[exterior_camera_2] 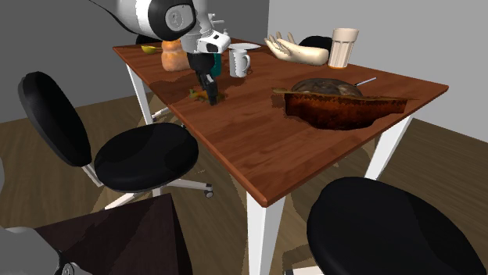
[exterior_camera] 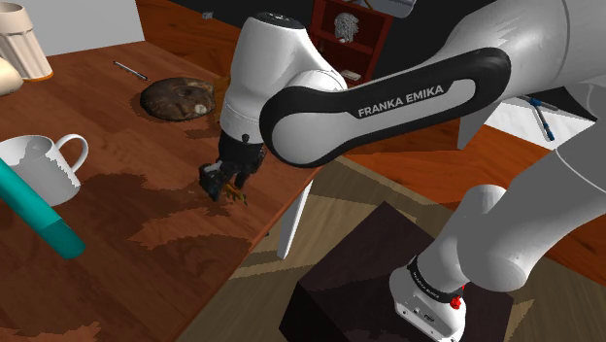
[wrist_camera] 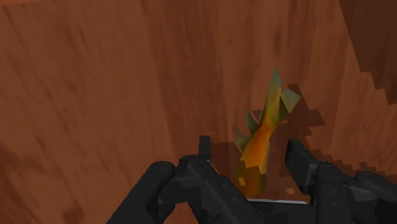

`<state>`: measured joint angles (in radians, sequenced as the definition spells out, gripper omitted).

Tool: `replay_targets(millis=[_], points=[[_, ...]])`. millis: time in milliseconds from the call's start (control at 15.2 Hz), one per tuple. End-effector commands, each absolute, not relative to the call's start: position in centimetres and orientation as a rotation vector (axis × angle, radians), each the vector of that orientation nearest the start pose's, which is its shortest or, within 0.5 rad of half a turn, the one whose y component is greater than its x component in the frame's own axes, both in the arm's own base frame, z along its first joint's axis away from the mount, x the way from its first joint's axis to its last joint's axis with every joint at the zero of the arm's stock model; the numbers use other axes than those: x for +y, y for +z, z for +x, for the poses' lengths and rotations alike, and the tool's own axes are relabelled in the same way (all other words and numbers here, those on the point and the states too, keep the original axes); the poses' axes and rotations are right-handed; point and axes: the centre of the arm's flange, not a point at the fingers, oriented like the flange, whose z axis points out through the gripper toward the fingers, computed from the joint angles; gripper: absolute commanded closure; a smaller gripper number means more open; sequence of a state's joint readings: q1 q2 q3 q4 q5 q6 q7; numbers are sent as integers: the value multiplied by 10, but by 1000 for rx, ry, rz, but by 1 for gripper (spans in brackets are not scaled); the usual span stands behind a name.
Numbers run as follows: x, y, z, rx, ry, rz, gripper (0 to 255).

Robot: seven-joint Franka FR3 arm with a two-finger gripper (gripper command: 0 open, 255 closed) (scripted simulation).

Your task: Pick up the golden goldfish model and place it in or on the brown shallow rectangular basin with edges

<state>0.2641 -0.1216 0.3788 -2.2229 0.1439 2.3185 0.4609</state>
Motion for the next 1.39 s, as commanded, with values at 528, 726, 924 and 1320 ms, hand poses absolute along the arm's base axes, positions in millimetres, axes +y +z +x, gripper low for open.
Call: replay_targets(millis=[528, 726, 924, 1320], points=[[321, 443, 418, -144, -211, -2961, 255], [321, 459, 418, -144, -211, -2961, 255], [321, 475, 418, -144, -211, -2961, 255], [321, 507, 418, -144, -211, -2961, 255]])
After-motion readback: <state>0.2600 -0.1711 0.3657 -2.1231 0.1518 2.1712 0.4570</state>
